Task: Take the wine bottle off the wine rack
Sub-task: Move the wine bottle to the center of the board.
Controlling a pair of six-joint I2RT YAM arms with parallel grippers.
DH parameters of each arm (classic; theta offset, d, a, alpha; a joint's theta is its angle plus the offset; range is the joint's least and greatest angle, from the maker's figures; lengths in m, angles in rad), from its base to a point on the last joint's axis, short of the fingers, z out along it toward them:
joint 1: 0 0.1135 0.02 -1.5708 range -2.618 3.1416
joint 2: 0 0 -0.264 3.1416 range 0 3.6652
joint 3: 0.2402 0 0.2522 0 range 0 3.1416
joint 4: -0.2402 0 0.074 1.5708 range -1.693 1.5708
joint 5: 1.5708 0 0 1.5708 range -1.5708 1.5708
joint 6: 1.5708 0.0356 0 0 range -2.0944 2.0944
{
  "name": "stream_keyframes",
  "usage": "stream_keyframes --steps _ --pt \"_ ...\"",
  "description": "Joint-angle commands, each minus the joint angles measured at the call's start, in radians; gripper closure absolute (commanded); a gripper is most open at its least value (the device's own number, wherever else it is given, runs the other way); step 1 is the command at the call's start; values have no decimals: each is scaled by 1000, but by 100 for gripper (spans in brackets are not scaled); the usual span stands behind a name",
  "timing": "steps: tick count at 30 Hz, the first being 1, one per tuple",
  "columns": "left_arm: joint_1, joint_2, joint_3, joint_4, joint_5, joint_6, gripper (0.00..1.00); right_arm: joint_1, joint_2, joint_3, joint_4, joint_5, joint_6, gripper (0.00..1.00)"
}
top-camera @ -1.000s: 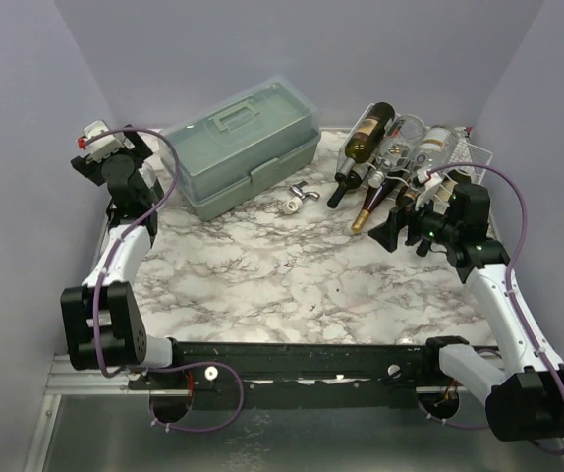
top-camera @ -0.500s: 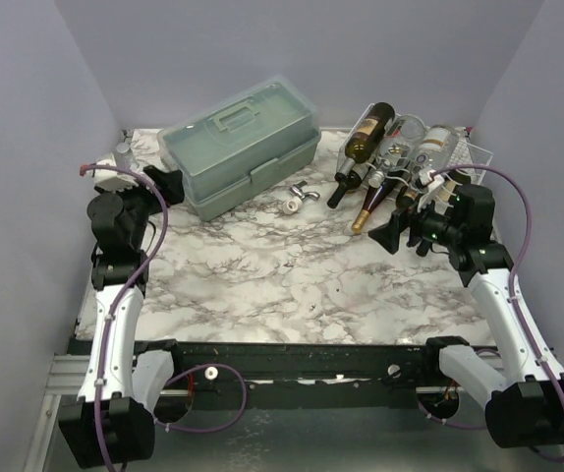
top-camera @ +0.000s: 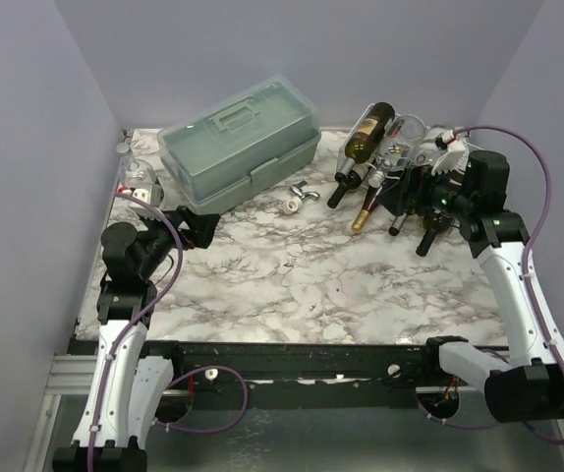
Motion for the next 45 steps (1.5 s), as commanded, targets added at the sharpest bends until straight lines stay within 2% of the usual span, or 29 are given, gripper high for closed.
stream_keyframes --steps 1,4,7,13,21,28,34,45 --pt "-99 -70 21 -72 -80 104 1 -6 66 37 -33 292 208 0" --pt "-141 -90 22 -83 -100 135 1 -5 92 49 -1 528 298 1" --pt "-142 -92 26 -85 -102 137 1 -6 107 15 65 620 305 1" --pt "-142 -64 29 -92 -120 132 1 -6 124 -97 245 552 304 9" --pt "-143 2 42 -98 -107 117 1 -6 234 -124 302 636 337 13" --pt "-143 -34 42 -101 -90 100 1 -6 280 -150 362 689 397 17" --pt "-142 -30 36 -97 -118 109 1 -6 334 -173 409 695 448 25" --pt "-143 -27 39 -97 -106 98 1 -6 369 -173 464 700 518 33"
